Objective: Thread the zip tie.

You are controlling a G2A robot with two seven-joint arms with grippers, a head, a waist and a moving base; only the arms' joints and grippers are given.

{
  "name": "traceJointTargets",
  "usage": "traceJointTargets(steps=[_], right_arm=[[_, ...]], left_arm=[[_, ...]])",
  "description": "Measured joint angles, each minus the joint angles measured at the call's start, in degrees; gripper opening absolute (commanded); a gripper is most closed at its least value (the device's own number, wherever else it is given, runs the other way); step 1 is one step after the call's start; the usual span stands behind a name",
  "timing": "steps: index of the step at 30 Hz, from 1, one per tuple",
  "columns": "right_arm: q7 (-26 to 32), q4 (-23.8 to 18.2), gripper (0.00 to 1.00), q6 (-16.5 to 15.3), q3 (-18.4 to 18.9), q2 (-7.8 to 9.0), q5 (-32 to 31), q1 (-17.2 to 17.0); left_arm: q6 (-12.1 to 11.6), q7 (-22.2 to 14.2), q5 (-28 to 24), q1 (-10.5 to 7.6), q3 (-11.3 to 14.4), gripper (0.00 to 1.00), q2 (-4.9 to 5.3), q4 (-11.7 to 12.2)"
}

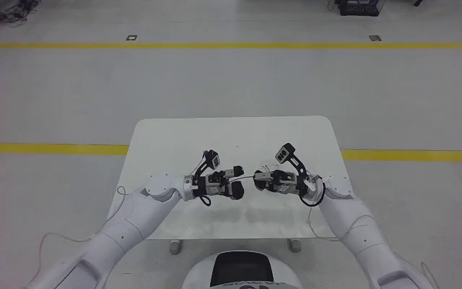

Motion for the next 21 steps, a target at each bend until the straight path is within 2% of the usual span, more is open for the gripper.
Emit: traceJointTargets(steps=[5,10,21], right_arm=[[-0.08,-0.07,0.0,0.0,-0.01,0.0,-0.04,-0.03],[-1.48,-2.61,0.0,1.0,-0.28,0.11,-0.08,-1.17],[-2.28,-3.29,0.0,1.36,-0.62,0.38,-0.55,-1.33]], left_arm=[[0.02,0.03,0.01,0.02,0.01,1.0,0.0,-0.03],[0.87,2.79,1.09,0.77,-0.2,1.0,0.04,-1.5],[1.7,2.22,0.08,1.37,-0.7,1.0,-0.09,-2.39]])
